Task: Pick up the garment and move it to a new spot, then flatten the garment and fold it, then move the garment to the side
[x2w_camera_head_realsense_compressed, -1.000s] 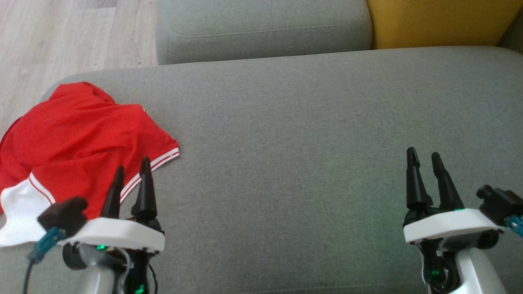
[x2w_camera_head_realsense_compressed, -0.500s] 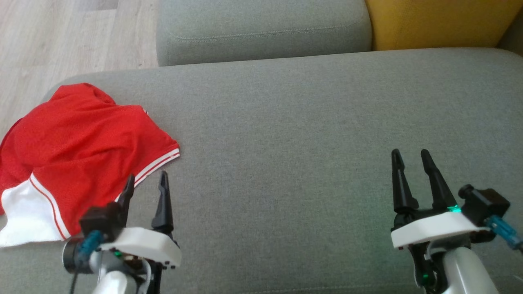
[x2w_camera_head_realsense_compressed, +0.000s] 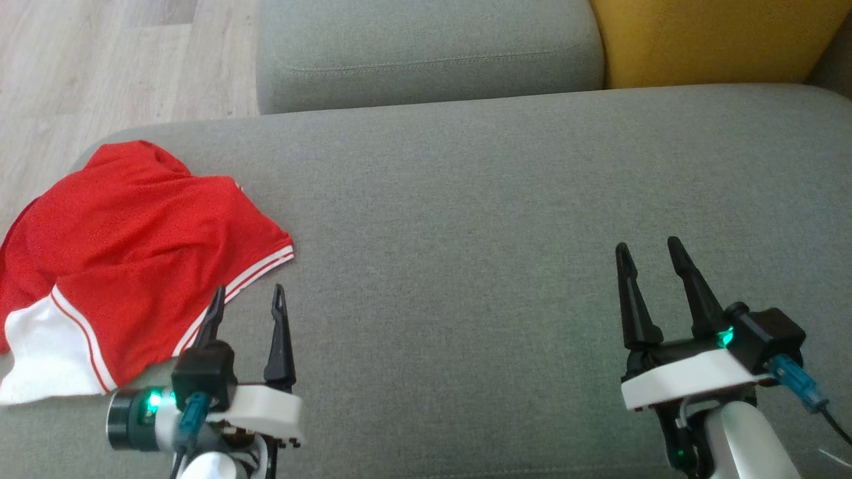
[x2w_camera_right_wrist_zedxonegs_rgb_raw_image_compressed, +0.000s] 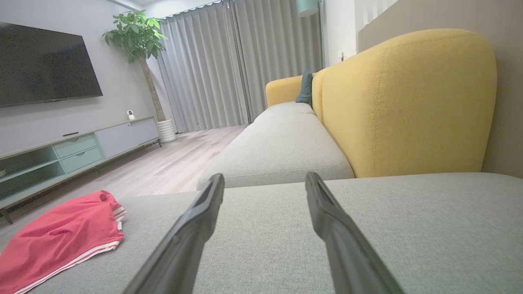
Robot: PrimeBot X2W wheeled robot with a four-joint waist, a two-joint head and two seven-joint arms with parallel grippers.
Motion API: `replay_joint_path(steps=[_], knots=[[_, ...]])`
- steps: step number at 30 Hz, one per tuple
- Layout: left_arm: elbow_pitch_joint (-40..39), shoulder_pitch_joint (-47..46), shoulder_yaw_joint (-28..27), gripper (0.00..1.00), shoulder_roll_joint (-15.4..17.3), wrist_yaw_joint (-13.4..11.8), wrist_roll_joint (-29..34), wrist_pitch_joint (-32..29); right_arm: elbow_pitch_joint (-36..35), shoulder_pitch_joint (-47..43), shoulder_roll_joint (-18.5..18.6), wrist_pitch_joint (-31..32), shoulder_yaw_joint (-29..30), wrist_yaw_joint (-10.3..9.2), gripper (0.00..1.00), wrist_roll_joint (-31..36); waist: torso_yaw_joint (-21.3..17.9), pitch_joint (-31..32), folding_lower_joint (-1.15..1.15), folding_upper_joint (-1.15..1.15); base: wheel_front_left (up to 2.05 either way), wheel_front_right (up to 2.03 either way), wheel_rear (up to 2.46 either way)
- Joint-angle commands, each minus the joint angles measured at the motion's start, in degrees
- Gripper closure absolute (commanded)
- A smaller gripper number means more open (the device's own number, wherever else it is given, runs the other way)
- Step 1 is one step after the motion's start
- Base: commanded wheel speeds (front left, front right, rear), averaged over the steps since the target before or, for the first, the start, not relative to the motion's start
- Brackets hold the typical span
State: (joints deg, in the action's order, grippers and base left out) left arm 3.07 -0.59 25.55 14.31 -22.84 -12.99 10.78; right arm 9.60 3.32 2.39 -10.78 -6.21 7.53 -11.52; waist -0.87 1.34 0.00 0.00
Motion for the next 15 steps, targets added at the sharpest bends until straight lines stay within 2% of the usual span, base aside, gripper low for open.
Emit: replay_joint_path(steps=[1,7,10,15], knots=[[-2.6,-3.7,-1.4,0.00,0.8,-0.8,0.5,0.9,-2.3,2.2,0.4,-0.9,-1.4,-0.04,0.00,1.0,0.0,0.0,0.00,0.00,0.00,0.00,0.00],[-4.9,-2.1,-2.8,0.00,-0.9,-0.3,-2.4,1.9,-1.1,1.6,0.4,-1.9,-1.4,-0.04,0.00,-3.4,0.2,0.0,0.00,0.00,0.00,0.00,0.00],[-5.0,-0.7,-4.6,0.00,-2.6,1.9,-4.0,2.4,0.5,1.6,0.5,-2.4,-1.3,-0.04,0.00,-6.7,0.2,0.2,0.00,0.00,0.00,0.00,0.00],[-3.3,1.2,-7.8,0.00,-5.7,6.2,-4.3,3.3,3.2,2.1,0.5,-3.3,-2.3,-0.04,0.00,-5.7,0.2,0.4,0.00,0.00,0.00,0.00,0.00]])
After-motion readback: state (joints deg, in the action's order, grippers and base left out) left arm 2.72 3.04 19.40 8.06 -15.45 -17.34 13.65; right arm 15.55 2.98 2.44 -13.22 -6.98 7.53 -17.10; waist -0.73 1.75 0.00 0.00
